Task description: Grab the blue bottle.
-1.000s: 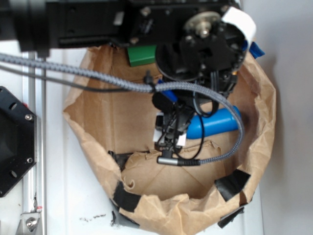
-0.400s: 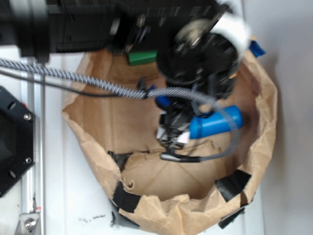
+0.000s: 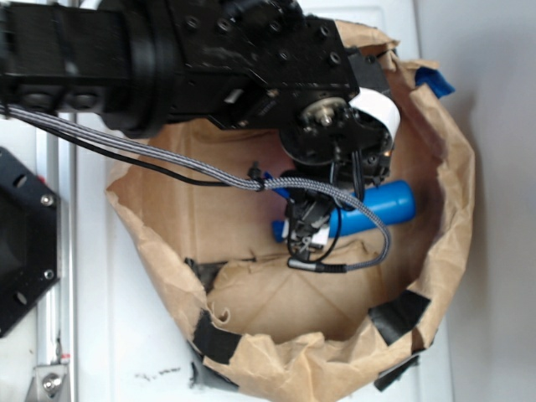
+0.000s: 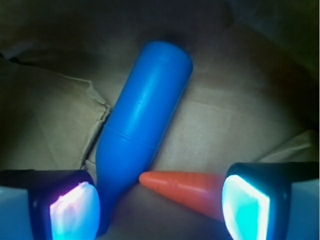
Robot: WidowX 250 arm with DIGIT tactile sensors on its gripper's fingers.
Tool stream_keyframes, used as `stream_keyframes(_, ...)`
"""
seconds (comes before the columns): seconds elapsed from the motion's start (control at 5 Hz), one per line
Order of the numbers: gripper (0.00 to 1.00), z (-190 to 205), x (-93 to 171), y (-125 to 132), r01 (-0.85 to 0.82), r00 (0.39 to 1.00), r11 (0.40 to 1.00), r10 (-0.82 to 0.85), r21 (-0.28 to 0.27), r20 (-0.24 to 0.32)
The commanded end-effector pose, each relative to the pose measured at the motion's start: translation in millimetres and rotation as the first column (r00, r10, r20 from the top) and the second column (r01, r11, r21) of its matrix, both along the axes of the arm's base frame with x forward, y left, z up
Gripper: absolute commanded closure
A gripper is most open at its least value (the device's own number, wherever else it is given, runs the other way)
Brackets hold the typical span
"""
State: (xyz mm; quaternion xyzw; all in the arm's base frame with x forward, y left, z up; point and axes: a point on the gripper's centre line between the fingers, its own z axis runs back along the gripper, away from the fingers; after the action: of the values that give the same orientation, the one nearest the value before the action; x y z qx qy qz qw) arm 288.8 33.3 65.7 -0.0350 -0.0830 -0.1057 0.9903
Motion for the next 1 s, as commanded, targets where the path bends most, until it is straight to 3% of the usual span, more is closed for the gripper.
stream_keyframes(0.0,0.00,21.4,25.2,-15.3,-0.007,0.999,0.999,0.009,-0.032,0.049)
stream_keyframes(0.2,0.00,18.3,28.4,-16.6,-0.041,0.998,0.999,0.041,-0.009,0.057)
stream_keyframes(0.4,0.00,19.9,28.4,-18.4,-0.116,0.991,0.990,0.120,-0.080,0.055)
stream_keyframes(0.6,0.00,15.3,29.3,-22.1,-0.170,0.983,0.980,0.176,-0.105,0.055)
stream_keyframes(0.8,0.00,3.4,29.3,-25.6,-0.178,0.982,0.981,0.182,-0.082,0.045)
